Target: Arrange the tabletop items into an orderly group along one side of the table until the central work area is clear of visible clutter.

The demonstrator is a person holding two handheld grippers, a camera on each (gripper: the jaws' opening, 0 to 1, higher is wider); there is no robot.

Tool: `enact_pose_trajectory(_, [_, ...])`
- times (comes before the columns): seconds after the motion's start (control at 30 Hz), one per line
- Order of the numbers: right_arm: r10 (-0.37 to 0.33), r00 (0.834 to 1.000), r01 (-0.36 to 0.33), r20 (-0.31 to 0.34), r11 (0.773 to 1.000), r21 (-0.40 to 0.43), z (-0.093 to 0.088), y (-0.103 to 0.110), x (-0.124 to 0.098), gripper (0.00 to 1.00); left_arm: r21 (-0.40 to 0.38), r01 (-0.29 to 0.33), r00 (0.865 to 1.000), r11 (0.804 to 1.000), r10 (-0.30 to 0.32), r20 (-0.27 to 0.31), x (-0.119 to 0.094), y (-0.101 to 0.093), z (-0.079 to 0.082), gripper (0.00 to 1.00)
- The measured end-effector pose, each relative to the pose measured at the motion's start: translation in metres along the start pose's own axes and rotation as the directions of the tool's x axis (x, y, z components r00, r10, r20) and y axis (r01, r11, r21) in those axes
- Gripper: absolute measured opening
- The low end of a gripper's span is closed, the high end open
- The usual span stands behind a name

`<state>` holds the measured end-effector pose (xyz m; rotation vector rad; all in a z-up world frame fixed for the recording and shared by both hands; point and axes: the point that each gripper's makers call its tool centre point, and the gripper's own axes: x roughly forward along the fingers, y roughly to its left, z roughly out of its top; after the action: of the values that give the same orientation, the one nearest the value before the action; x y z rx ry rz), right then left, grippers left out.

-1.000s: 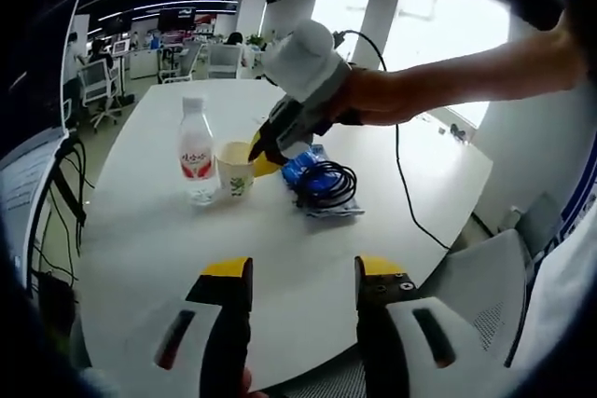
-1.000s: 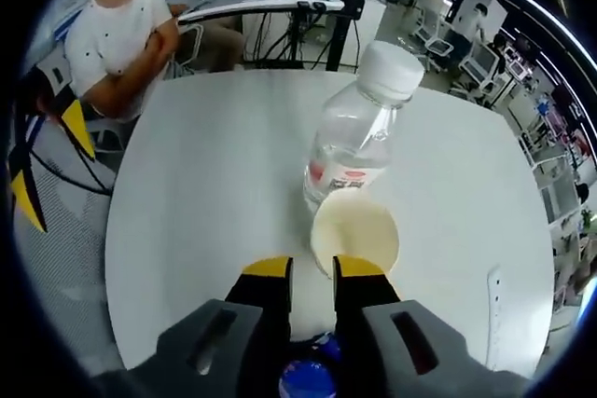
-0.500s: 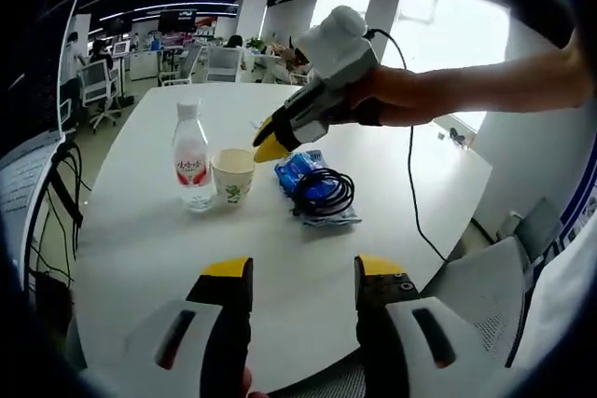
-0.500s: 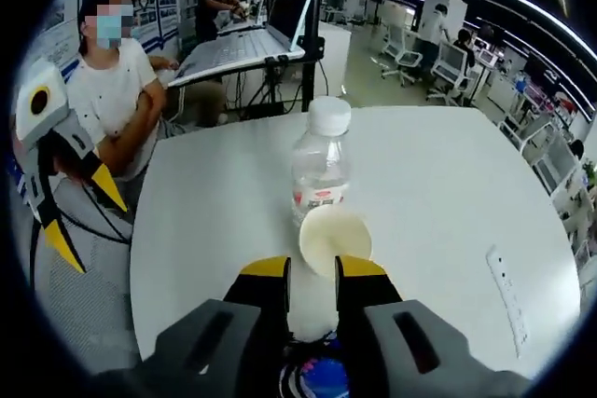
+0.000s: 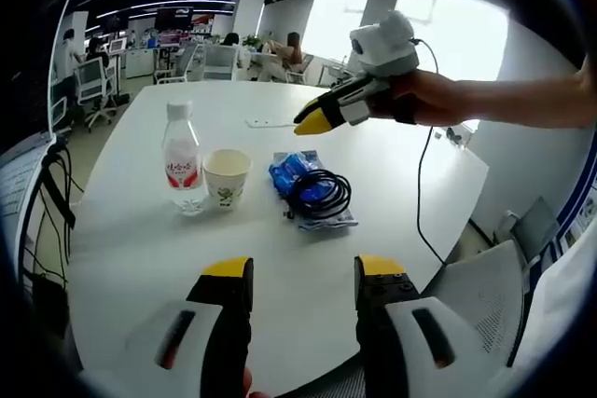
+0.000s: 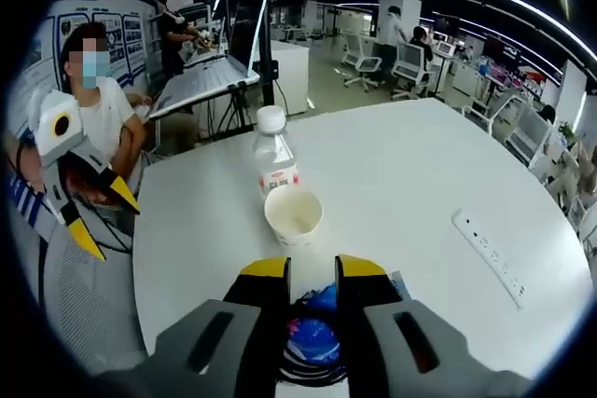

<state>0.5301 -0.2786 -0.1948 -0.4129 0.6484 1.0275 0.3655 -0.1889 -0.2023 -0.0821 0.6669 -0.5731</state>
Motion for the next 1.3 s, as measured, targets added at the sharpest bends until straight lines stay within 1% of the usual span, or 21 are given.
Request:
enact_pose_trajectory(0.1, [-0.020,1.000,0.020,0.008,0.999,0.039,-0.011,-0.007,-0.010,0.16,0.001,0.008,1.000,1.000,-0.008,0.001,0.003,-0.002,0.003,0.43])
enact_pose_trajectory(0.23, [-0.049,0.999,0.049,-0.001,0.996,0.075,-0.031,-0.015,-0.023,0.16,0.007,0.018,1.000,1.000,-0.018,-0.001,0.008,-0.006,0.006,0.43])
enact_pose_trajectory(0.37, [-0.077,0.997,0.076,0.004,0.989,0.127,-0.048,-0.023,-0.036,0.16,0.012,0.026,1.000,1.000,-0.026,-0.003,0.013,-0.009,0.009,0.43])
enact_pose_trajectory(0.67, [-0.126,0.992,0.129,-0.032,0.972,0.199,-0.096,-0.032,-0.061,0.17,0.009,0.036,0.999,0.999,-0.036,-0.008,0.019,-0.015,0.011,0.43])
enact_pose_trajectory(0.7, [-0.134,0.990,0.139,-0.036,0.966,0.216,-0.104,-0.033,-0.064,0.17,0.009,0.037,0.999,0.999,-0.037,-0.008,0.020,-0.015,0.011,0.43])
enact_pose_trajectory(0.77, [-0.136,0.990,0.141,-0.037,0.962,0.235,-0.115,-0.030,-0.067,0.17,0.005,0.039,0.999,0.999,-0.039,-0.008,0.021,-0.016,0.012,0.43])
enact_pose_trajectory(0.83, [-0.138,0.989,0.147,-0.052,0.959,0.243,-0.124,-0.026,-0.069,0.17,0.004,0.041,0.999,0.999,-0.041,-0.011,0.022,-0.015,0.012,0.43])
enact_pose_trajectory(1.0, [-0.133,0.989,0.145,-0.062,0.948,0.285,-0.146,-0.015,-0.073,0.17,0.007,0.041,0.999,0.999,-0.040,-0.016,0.024,-0.016,0.013,0.43])
enact_pose_trajectory(1.27, [-0.134,0.989,0.147,-0.062,0.932,0.332,-0.163,-0.003,-0.077,0.18,0.009,0.041,0.999,0.999,-0.040,-0.015,0.027,-0.019,0.016,0.43])
enact_pose_trajectory(1.3, [-0.144,0.988,0.157,-0.062,0.925,0.346,-0.166,-0.002,-0.079,0.18,0.008,0.039,0.999,0.999,-0.039,-0.014,0.027,-0.019,0.016,0.43])
